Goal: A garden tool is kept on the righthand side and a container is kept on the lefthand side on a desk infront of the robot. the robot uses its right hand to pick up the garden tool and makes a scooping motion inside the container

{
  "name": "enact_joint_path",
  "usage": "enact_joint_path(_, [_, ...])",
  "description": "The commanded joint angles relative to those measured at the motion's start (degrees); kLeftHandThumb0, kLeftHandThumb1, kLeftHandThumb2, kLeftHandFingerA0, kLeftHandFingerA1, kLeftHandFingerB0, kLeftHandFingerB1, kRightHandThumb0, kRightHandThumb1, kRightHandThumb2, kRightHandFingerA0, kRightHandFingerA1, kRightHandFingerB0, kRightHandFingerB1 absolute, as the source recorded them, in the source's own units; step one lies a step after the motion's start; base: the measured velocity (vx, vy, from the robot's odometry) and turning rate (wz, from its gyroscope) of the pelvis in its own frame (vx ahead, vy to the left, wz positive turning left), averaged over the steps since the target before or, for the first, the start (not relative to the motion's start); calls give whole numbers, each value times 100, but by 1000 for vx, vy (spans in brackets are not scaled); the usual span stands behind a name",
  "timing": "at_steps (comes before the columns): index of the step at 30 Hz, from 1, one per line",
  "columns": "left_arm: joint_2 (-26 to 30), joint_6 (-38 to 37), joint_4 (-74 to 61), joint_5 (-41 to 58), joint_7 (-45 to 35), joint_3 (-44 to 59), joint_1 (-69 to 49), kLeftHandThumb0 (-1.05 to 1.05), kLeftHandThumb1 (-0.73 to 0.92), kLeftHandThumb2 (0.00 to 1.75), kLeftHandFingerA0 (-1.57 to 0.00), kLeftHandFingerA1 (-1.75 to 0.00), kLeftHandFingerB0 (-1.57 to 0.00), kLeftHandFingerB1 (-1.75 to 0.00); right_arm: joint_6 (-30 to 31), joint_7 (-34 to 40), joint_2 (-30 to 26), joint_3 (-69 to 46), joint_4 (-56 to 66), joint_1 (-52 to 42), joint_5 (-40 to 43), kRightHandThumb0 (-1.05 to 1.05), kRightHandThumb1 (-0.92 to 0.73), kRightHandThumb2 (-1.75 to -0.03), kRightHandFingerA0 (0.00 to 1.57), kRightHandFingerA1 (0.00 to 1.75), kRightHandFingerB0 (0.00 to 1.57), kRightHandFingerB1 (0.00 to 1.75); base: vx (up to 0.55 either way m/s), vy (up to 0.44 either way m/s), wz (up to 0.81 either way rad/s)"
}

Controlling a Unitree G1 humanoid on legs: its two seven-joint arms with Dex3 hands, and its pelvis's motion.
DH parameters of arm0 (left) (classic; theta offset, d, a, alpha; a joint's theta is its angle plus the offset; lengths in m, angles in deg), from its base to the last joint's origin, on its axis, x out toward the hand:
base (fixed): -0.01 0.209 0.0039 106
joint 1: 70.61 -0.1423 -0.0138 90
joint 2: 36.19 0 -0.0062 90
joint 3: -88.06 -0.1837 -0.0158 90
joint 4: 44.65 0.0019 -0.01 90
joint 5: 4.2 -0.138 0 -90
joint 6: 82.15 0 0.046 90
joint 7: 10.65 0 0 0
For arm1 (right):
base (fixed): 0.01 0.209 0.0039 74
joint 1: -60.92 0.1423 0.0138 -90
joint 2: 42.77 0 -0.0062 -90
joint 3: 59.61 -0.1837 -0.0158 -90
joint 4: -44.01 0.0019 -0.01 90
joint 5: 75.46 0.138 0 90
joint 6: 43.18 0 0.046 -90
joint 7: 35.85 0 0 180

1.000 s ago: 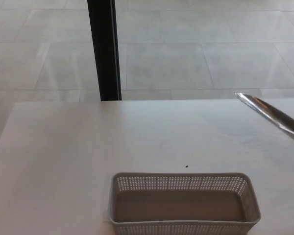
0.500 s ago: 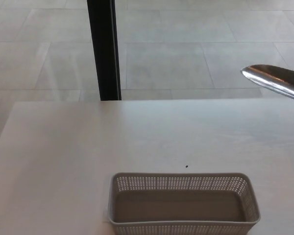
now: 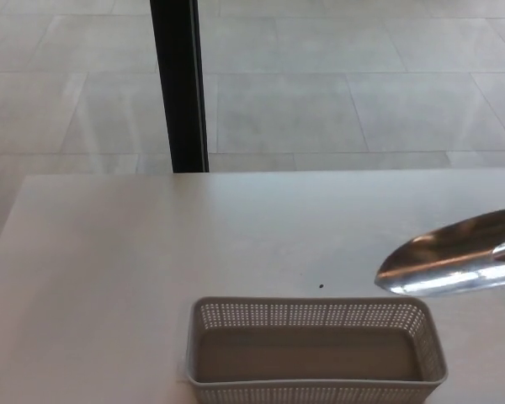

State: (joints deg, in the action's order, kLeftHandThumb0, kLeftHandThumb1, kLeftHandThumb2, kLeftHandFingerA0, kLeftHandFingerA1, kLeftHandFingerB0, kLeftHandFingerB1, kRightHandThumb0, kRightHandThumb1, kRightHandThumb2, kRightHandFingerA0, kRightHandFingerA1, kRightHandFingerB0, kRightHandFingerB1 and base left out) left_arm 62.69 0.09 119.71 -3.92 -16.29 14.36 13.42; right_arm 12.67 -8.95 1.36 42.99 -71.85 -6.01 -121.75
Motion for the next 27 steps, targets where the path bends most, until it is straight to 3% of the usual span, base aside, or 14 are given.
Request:
enact_joint_path(1, [244,-53,22,59,-43,39,40,-52,66,60,-71,-76,-65,-50,-914,858,-460,308,113,272,-1030,-22,-49,-75,87,172,78,138,0,0,0])
enact_joint_path(4, [238,13,65,56,-33,41,108,-52,65,59,-73,-78,-62,-48,-874,504,-447,348,295,290,-977,-23,-54,-69,90,175,80,131,0,0,0])
enact_joint_path(5, [238,-14,97,31,-44,21,109,-52,66,59,-73,-71,-63,-47,-874,496,-411,369,315,310,-988,-27,-58,-62,95,170,90,100,0,0,0])
enact_joint_path(9, [232,-66,88,31,-12,4,112,-53,66,59,-71,-74,-64,-48,-681,136,-325,444,618,309,-1147,-37,-62,-59,96,162,97,68,0,0,0])
enact_joint_path(13, [240,-54,105,28,-27,0,127,-55,65,59,-71,-69,-63,-47,-325,-473,-291,344,1011,139,-1071,-38,-58,-63,93,166,96,74,0,0,0])
enact_joint_path(14, [238,-56,124,23,-38,-2,128,-55,65,60,-69,-67,-61,-46,-72,-716,-231,333,1236,74,-1167,-37,-61,-62,92,171,92,102,0,0,0])
enact_joint_path(18, [225,-54,163,-25,4,-42,140,-55,65,60,-68,-63,-61,-45,250,-1275,-131,246,1529,-77,-1014,-35,-68,-62,92,175,87,124,0,0,0])
enact_joint_path(19, [213,-23,165,5,1,-18,146,-55,64,59,-71,-75,-63,-46,707,-2184,-134,266,1883,-111,-1082,-41,-61,-102,116,134,83,109,0,0,0])
enact_joint_path(20, [212,-54,154,-2,-5,-27,124,-58,64,60,-70,-72,-63,-46,760,-2332,-69,252,1903,-138,-914,-39,-58,-101,117,134,86,109,0,0,0])
enact_joint_path(21, [210,-51,154,10,-12,-16,122,-59,64,59,-69,-74,-64,-47,981,-2638,21,246,1984,-144,-856,-31,-71,-79,88,175,76,135,0,0,0])
enact_joint_path(22, [213,-65,144,17,-41,-14,112,-59,64,59,-67,-72,-63,-47,1127,-2787,92,224,2028,-167,-821,-30,-69,-75,87,175,77,133,0,0,0])
enact_joint_path(23, [208,-59,140,45,-53,10,111,-58,64,59,-71,-82,-65,-48,1189,-2810,151,210,1996,-165,-788,-27,-61,-79,108,165,83,128,0,0,0])
enact_joint_path(24, [202,-57,138,55,-58,19,108,-59,63,59,-71,-82,-64,-47,1248,-2909,180,201,1986,-161,-735,-30,-68,-75,85,175,73,137,0,0,0])
enact_joint_path(27, [187,-53,149,50,-39,18,106,-59,63,60,-73,-87,-64,-47,1301,-3223,281,166,1831,-79,-307,-26,-68,-75,84,175,75,132,0,0,0])
